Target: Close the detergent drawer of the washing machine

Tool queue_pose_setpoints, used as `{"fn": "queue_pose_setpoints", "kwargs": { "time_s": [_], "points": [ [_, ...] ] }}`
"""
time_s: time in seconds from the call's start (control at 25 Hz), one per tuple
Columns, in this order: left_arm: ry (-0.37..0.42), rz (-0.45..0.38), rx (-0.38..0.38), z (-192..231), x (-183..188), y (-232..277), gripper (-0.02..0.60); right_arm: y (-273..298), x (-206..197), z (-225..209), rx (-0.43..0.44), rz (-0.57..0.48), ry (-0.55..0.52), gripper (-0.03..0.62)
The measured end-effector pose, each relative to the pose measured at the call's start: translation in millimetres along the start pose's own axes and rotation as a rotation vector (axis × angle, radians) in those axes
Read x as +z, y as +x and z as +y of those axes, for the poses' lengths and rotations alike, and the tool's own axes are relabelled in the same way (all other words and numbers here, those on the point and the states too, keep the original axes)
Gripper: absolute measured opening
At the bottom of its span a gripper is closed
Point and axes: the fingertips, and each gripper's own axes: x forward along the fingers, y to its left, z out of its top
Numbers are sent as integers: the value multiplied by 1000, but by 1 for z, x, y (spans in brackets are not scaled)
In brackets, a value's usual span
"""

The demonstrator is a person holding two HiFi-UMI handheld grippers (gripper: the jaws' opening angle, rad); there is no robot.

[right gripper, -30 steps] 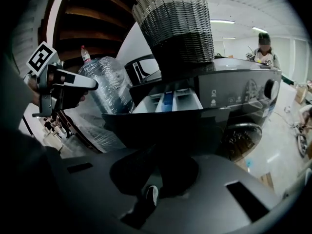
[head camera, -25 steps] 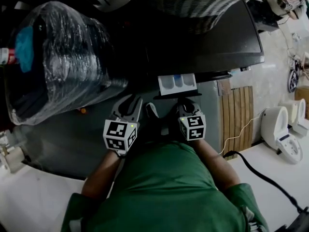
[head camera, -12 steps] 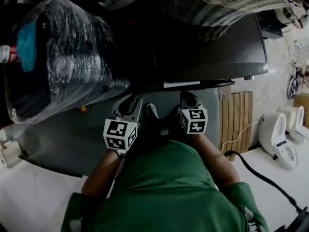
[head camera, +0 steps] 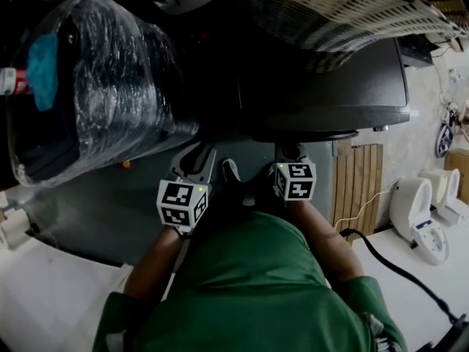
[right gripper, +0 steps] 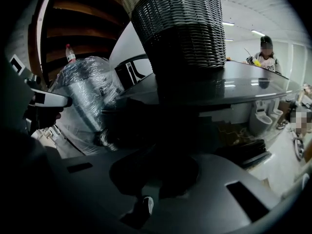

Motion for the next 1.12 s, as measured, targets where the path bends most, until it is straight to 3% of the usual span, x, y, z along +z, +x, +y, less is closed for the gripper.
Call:
{"fn": "queue_pose_setpoints", "kwargs": {
  "time_s": [0.68, 1.12],
  "points": [
    [5, 18, -18, 1, 5, 17, 100, 1, 0, -1, -18, -20, -49, 21],
    [4, 32, -25, 8, 8, 27, 100, 5, -3, -3, -17, -4, -7, 21]
  ]
}}
